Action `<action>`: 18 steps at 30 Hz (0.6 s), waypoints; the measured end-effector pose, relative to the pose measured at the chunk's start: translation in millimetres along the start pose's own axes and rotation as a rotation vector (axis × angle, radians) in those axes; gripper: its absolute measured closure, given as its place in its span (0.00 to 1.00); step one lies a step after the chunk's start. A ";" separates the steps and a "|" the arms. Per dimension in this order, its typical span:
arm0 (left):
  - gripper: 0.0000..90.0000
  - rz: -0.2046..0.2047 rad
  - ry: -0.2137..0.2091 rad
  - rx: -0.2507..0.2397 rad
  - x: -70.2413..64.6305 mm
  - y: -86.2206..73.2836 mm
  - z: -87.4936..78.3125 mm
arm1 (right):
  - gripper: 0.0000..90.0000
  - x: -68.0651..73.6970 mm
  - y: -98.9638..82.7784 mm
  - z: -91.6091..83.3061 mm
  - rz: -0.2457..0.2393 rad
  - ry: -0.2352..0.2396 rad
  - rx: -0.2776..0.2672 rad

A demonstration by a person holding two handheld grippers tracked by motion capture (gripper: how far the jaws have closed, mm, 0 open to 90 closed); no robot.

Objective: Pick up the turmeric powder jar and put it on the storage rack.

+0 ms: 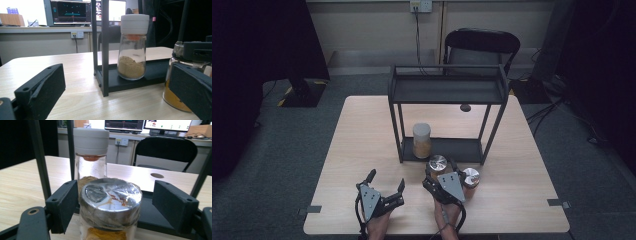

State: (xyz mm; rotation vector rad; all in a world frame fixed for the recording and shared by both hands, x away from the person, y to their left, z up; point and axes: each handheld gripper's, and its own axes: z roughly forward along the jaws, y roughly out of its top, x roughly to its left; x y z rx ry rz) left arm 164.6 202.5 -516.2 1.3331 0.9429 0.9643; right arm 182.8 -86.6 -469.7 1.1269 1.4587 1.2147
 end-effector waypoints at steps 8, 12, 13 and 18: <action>0.00 0.000 -0.001 0.000 0.1 0.0 -0.3 | 0.27 13.9 4.2 2.4 -0.026 -0.036 0.026; 0.00 0.000 -0.002 0.000 0.1 0.0 -0.3 | 0.31 16.2 6.5 2.7 -0.021 -0.037 0.041; 0.00 0.000 -0.002 0.000 0.1 0.0 -0.3 | 0.31 16.9 7.5 3.6 -0.015 -0.038 0.051; 0.00 0.000 -0.001 0.000 0.0 0.0 -0.4 | 0.32 16.4 7.4 6.4 0.012 -0.032 0.077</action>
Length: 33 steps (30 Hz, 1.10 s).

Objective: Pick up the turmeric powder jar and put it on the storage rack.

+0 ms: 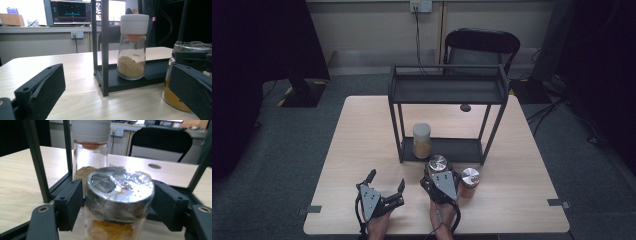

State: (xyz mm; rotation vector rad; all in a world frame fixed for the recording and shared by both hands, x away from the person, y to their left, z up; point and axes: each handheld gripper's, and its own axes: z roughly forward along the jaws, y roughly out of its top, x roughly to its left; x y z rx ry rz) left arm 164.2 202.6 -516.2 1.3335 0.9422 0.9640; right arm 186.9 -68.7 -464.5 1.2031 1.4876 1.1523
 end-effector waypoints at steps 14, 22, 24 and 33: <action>0.00 0.002 -0.003 0.000 0.3 0.0 -0.4 | 0.37 -6.5 1.2 1.3 0.065 0.018 0.003; 0.00 0.001 -0.003 0.000 0.2 0.0 -0.4 | 0.38 -7.1 -0.2 0.3 0.079 0.020 -0.004; 0.00 0.001 -0.003 0.000 0.2 0.1 -0.4 | 0.38 -6.9 -1.2 -0.2 0.079 0.020 -0.007; 0.00 0.001 -0.003 0.000 0.2 0.1 -0.4 | 0.39 -5.9 -0.7 -0.3 0.077 0.017 -0.006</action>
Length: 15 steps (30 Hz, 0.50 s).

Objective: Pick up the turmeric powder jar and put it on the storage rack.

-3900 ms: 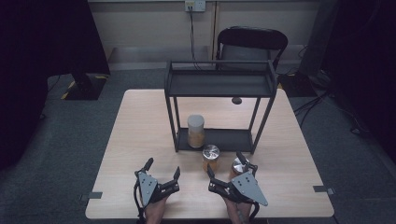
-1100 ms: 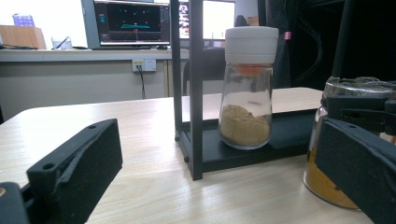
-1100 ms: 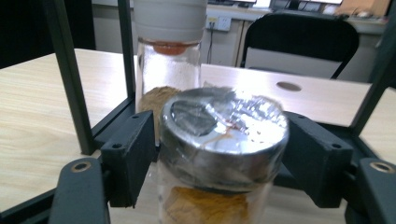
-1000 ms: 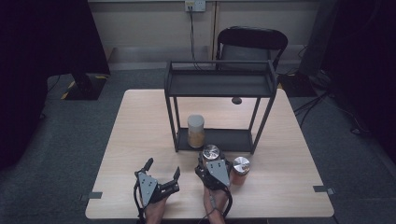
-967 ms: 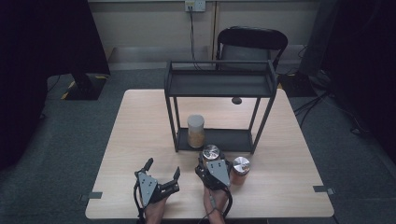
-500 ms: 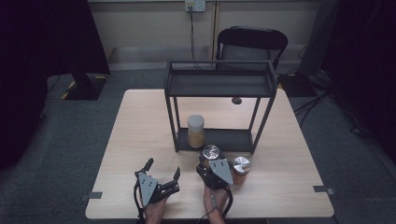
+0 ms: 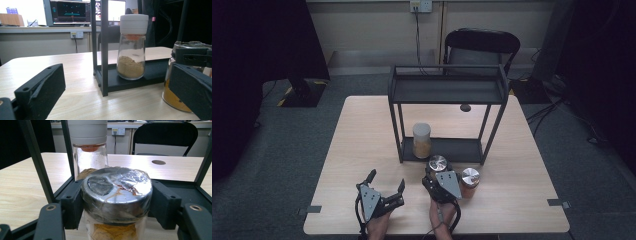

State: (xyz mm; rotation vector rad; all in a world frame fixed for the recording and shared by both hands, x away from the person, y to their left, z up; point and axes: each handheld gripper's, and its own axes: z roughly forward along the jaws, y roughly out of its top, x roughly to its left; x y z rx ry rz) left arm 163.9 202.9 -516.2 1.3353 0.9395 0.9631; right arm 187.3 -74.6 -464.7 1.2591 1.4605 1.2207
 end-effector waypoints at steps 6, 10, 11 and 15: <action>0.00 0.000 0.000 0.000 0.0 0.0 0.0 | 0.39 -0.5 1.4 0.2 -0.001 0.002 0.005; 0.00 0.000 0.000 0.000 0.0 0.0 0.0 | 0.39 -0.1 1.6 0.3 -0.004 0.003 0.005; 0.00 0.000 0.000 0.000 0.0 0.0 0.0 | 0.39 0.1 1.8 0.3 -0.004 0.003 0.006; 0.00 0.000 0.000 0.000 0.0 0.0 0.0 | 0.39 0.4 2.4 0.6 -0.007 0.008 0.007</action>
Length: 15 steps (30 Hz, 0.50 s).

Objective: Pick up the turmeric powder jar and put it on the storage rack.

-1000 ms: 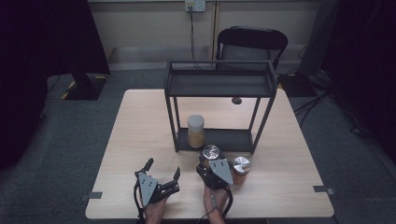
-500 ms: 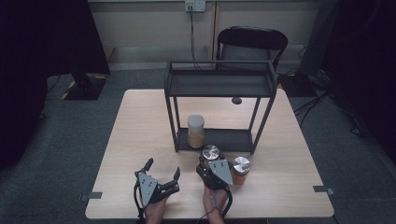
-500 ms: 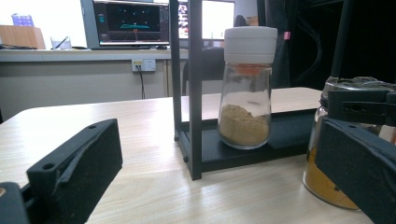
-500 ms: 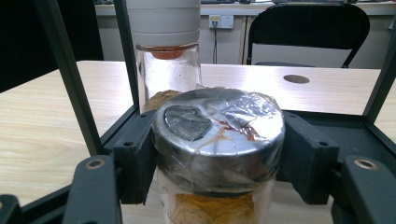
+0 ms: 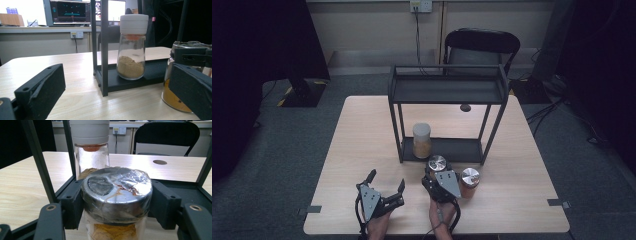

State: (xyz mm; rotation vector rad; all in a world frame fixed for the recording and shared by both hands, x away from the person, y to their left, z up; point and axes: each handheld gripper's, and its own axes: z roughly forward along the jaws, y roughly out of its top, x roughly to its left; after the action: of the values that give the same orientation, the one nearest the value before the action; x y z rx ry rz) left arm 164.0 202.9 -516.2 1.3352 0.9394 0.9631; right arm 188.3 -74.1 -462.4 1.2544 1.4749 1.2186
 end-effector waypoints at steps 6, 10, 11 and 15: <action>0.00 0.000 0.000 0.000 0.0 0.0 0.0 | 0.39 0.2 1.0 0.1 -0.002 0.008 -0.002; 0.00 0.000 0.000 0.000 0.0 0.0 0.0 | 0.39 0.1 2.4 -0.7 -0.004 0.009 -0.008; 0.00 0.000 0.000 0.000 0.0 0.0 0.0 | 0.39 -0.5 2.8 -0.7 -0.004 0.011 -0.009; 0.00 0.000 0.000 0.000 0.0 0.0 0.0 | 0.39 -1.6 4.5 -0.2 -0.002 0.014 -0.006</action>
State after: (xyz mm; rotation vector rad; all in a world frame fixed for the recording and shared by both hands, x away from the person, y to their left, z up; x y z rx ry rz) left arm 164.0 202.9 -516.2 1.3354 0.9392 0.9631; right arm 189.2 -75.6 -457.9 1.2430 1.4810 1.2318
